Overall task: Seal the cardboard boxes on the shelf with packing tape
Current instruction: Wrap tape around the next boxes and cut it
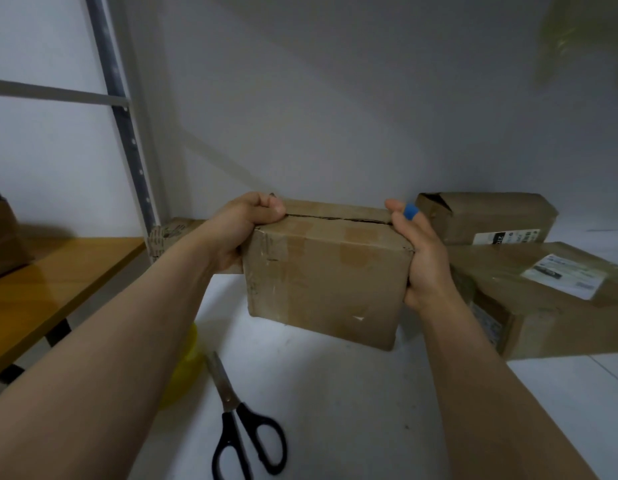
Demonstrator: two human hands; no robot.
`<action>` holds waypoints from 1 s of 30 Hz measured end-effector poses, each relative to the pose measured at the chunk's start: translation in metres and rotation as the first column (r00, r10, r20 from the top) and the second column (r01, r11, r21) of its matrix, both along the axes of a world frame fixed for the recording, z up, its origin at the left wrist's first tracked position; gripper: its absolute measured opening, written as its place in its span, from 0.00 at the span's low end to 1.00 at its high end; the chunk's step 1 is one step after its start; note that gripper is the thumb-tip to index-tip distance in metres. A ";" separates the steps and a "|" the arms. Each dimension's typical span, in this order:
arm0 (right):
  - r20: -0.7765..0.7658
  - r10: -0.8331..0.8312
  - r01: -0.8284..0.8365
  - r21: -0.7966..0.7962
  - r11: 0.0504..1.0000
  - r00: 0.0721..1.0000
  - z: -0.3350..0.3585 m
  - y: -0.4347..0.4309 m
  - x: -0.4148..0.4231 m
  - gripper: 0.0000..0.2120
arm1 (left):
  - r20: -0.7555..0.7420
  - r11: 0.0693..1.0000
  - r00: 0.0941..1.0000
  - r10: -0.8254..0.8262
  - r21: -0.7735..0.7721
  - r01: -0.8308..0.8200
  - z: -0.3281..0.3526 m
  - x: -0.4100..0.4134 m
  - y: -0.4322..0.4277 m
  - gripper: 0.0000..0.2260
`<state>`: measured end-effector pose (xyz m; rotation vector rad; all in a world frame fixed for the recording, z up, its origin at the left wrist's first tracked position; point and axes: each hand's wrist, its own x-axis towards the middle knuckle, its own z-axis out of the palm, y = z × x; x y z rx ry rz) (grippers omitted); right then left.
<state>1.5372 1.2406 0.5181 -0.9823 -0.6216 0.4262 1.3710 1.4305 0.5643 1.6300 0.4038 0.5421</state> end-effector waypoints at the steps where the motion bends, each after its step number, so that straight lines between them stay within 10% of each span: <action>1: 0.008 -0.016 0.016 -0.008 1.000 1.000 -0.001 -0.001 -0.001 0.13 | -0.023 0.997 0.999 0.047 0.062 -0.045 0.001 0.001 0.001 0.03; 3: 0.044 -0.039 0.040 -0.027 0.999 0.998 0.000 -0.001 -0.002 0.12 | -0.078 0.935 0.966 0.247 0.280 -0.217 0.005 0.005 0.000 0.04; 7: 0.172 -0.136 0.154 -0.095 0.983 0.976 0.001 0.000 -0.001 0.16 | 0.061 0.346 0.810 0.584 0.883 -0.317 0.017 0.011 -0.042 0.15; 10: 0.254 -0.227 0.263 -0.116 0.958 0.940 0.003 0.000 -0.002 0.11 | -0.179 0.502 0.923 0.341 0.865 -0.018 0.012 0.016 -0.087 0.33; 13: 0.378 -0.286 0.363 -0.147 0.920 0.880 0.004 -0.006 -0.004 0.09 | -0.280 0.439 0.929 0.243 0.886 0.152 -0.002 0.016 -0.094 0.43; 30: 0.706 -0.423 0.566 0.038 0.823 0.567 0.005 -0.004 -0.012 0.12 | -0.161 0.766 0.977 -0.141 0.608 0.211 -0.011 -0.019 -0.079 0.27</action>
